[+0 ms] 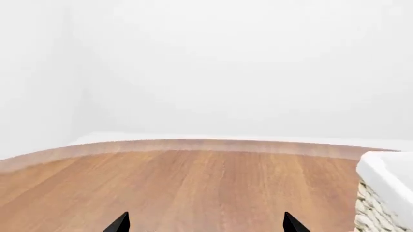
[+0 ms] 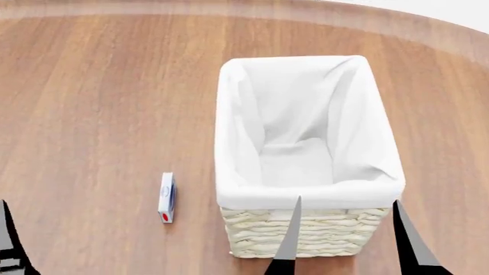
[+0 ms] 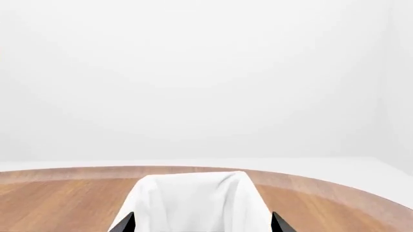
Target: Pick up the ketchup, and put it in the basket.
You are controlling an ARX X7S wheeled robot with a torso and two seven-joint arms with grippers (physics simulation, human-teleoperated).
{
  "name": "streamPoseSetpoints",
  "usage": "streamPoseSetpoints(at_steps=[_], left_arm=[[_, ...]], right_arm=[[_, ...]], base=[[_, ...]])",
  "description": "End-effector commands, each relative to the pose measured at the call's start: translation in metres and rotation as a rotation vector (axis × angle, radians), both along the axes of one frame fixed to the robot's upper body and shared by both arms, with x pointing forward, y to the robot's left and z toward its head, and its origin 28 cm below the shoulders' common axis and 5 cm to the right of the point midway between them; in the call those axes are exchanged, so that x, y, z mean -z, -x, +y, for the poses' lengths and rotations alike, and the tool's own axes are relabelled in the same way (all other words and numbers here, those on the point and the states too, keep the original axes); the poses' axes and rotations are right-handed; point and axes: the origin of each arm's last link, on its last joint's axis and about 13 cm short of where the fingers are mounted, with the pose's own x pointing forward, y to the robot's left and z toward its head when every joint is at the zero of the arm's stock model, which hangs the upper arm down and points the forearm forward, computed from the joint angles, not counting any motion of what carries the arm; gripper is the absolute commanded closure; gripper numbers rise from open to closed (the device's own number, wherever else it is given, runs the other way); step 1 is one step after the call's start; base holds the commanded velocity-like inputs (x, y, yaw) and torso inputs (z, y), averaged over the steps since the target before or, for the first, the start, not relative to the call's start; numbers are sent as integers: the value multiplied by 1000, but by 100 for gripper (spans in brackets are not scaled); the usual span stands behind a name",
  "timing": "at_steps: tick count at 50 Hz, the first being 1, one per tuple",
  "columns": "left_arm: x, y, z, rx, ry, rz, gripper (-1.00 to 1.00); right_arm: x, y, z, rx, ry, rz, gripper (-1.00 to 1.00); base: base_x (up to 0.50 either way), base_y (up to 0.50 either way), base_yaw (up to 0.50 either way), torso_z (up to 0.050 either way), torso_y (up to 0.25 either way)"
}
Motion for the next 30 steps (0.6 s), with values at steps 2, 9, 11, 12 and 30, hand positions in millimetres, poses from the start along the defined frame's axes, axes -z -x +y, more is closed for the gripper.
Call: streamPoseSetpoints(at_steps=[2,9,11,12,30], left_arm=[[-6,0,24,-209,124,-53,-100],[-7,1,36,-276,143,-54,-100],[-8,2,39,-298,156,-56,-100],[-9,3,43,-327,165,-57,-100],[-17,21,78,-547,213,-103,-100]], right_arm=[[1,-2,-2,6,10,0,-100],[1,-2,-2,5,10,1,-100],[1,-2,-2,5,10,1,-100],[0,-2,-2,6,10,0,-100],[0,-3,-2,5,8,0,-100]], base=[[0,0,0,0,0],[0,0,0,0,0],[0,0,0,0,0],[0,0,0,0,0],[0,0,0,0,0]])
